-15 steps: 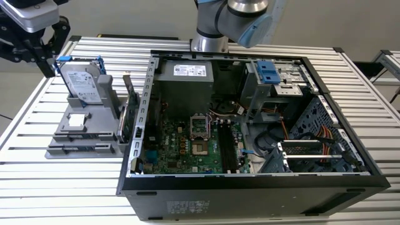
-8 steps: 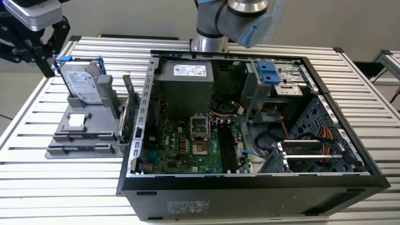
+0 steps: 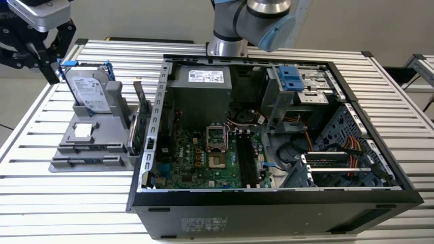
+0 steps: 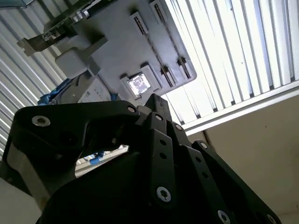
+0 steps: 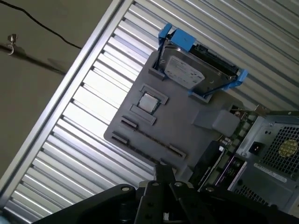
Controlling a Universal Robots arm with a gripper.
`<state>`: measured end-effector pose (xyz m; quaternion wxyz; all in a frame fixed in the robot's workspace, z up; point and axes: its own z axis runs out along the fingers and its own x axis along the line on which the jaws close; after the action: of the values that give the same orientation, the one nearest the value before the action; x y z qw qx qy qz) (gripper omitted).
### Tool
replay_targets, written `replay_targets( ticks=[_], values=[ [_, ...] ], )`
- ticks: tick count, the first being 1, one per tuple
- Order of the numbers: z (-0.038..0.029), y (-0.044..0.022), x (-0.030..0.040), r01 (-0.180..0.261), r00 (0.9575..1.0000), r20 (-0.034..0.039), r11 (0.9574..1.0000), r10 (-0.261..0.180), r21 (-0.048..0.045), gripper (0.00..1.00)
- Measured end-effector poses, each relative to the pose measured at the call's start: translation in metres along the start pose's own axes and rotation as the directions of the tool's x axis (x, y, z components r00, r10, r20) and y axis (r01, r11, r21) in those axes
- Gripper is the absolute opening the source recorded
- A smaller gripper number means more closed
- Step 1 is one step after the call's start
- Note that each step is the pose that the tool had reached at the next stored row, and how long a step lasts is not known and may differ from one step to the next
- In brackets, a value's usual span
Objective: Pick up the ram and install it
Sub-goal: 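Pick up the ram and move it above insertion slot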
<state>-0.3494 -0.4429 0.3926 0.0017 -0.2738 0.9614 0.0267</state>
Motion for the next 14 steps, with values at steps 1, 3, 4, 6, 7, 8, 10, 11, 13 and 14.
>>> replay_targets(
  ticks=[1, 3, 4, 6, 7, 8, 10, 11, 13, 14],
  values=[
    [0.0, 0.0, 0.0, 0.006, 1.0, -0.0003, 1.0, -0.006, -0.0001, 0.0],
    [0.0, 0.0, 0.0, 0.019, 0.9998, -0.0009, 0.9998, -0.019, -0.0003, 0.0],
    [0.0, 0.0, 0.0, 0.025, 0.9997, -0.0012, 0.9997, -0.025, -0.0004, 0.0],
    [0.0, 0.0, 0.0, 0.036, 0.9993, -0.0018, 0.9993, -0.036, -0.0007, 0.0],
    [0.0, 0.0, 0.0, 0.042, 0.9991, -0.0021, 0.9991, -0.042, -0.0008, 0.0],
    [0.0, 0.0, 0.0, 0.047, 0.9989, -0.0023, 0.9989, -0.047, -0.0009, 0.0],
    [0.0, 0.0, 0.0, 0.059, 0.9983, -0.0029, 0.9983, -0.059, -0.0011, 0.0],
    [0.0, 0.0, 0.0, 0.065, 0.9979, -0.0033, 0.9979, -0.065, -0.0012, 0.0],
    [0.0, 0.0, 0.0, 0.075, 0.9972, -0.0038, 0.9972, -0.075, -0.0015, 0.0],
    [0.0, 0.0, 0.0, 0.08, 0.9968, -0.004, 0.9968, -0.08, -0.0016, 0.0]
  ],
)
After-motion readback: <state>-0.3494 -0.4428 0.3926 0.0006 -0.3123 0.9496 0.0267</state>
